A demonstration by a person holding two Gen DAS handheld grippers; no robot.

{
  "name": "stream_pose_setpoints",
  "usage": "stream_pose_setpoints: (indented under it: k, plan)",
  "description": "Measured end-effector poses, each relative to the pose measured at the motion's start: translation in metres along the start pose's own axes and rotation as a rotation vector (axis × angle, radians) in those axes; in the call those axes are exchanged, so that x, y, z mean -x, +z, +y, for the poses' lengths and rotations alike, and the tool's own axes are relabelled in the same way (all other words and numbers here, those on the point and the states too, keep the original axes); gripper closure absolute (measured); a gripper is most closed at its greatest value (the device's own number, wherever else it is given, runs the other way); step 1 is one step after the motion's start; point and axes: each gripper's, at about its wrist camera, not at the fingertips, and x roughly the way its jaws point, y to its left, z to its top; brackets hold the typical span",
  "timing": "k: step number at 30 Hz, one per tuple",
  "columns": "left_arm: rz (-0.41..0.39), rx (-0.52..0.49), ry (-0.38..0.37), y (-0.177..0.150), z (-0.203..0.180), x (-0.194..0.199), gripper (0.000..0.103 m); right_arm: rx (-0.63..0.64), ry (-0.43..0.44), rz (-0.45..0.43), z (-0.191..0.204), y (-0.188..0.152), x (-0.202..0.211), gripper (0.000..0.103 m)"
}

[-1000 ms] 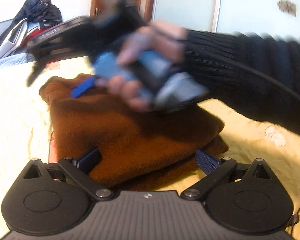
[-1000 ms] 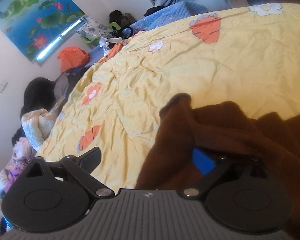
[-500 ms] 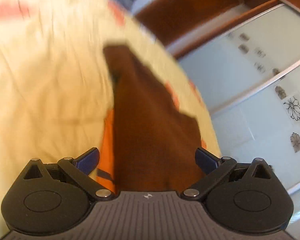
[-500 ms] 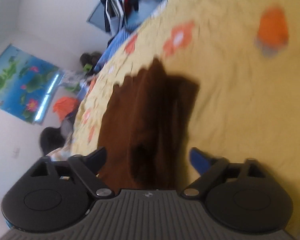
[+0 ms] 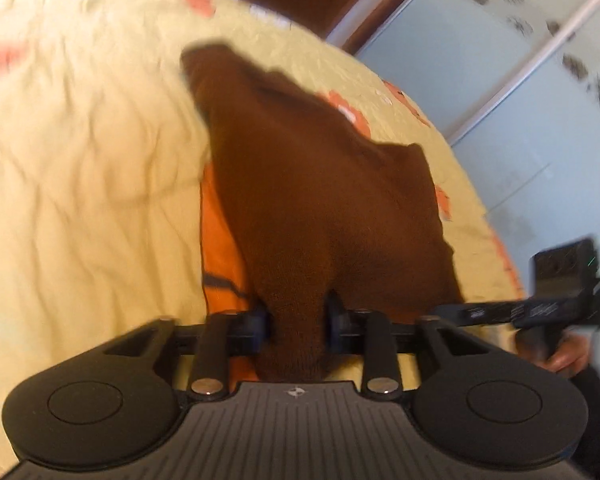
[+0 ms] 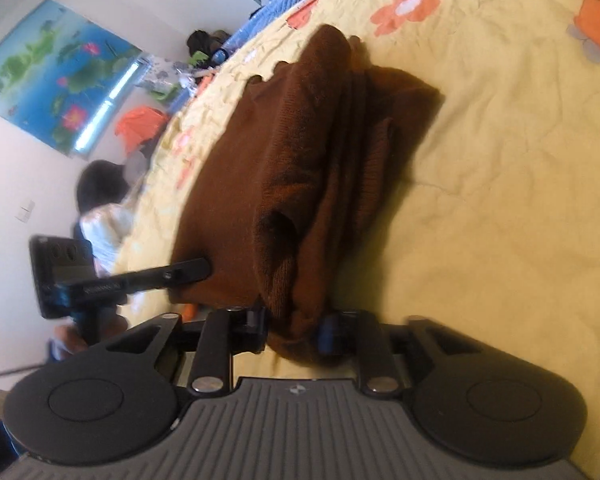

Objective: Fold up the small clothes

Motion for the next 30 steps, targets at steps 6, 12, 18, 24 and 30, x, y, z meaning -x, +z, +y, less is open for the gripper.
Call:
stream_pose_setpoints:
  k: [6,12,18,24,30]
  plan:
    - [-0.204,-0.127,0.074,-0.009,-0.011,0.01,0.031,0.121,-0.029,-0.24,0.049,0.07,0.026,0.036]
    - [-0.222,-0.08,0.076,-0.01,-0.011,-0.012,0.029,0.159,0.122,-0.091,0.103,0.142,-0.095,0.021]
    - [-0.215,-0.219,0.146,-0.02,-0.03,-0.019,0.024,0.033,0.041,0.028,0.088,0.167,-0.216,0.027]
    - [-0.213,-0.204,0.103,-0.016,-0.025,-0.021,0.015,-0.083,0.003,-0.153,0.028,0.18,-0.203,0.103]
    - [-0.207,-0.211,0.088,-0.013,-0.023,-0.024,0.01,-0.062,0.046,-0.167,0.047,0.171,-0.177,0.057]
